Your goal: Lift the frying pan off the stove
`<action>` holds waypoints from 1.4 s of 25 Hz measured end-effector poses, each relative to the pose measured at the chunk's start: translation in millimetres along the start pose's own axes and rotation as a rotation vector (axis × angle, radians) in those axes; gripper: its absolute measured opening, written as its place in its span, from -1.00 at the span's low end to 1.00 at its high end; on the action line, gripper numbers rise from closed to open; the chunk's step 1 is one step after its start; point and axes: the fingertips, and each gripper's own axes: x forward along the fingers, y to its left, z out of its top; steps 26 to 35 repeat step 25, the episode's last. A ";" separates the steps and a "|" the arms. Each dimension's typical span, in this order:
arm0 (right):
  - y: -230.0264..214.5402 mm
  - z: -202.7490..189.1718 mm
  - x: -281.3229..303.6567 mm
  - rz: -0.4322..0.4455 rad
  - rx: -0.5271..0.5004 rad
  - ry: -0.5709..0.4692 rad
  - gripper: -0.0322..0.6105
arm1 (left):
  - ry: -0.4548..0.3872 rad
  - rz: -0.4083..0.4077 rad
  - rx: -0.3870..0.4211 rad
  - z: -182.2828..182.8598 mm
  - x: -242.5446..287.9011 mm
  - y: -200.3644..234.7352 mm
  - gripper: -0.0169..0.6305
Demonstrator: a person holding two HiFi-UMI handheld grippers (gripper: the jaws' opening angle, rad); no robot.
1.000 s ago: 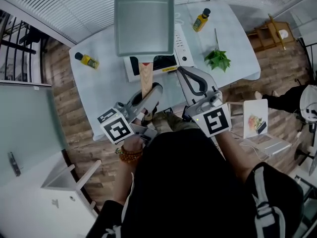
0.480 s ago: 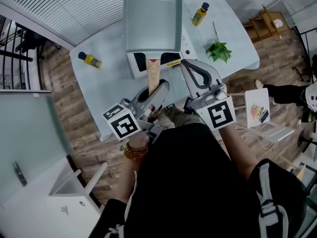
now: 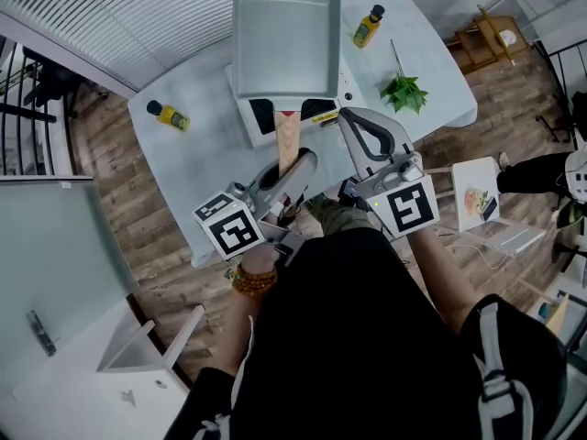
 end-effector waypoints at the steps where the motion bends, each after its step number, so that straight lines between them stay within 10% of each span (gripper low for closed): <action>1: 0.9 0.2 1.4 0.000 0.000 0.001 -0.89 | 0.001 -0.002 -0.001 1.0 -1.7 0.1 -0.77; 35: 1.3 4.5 -7.0 -0.033 0.001 0.005 -0.89 | 0.033 -0.013 -0.013 -3.8 -7.5 0.8 -0.76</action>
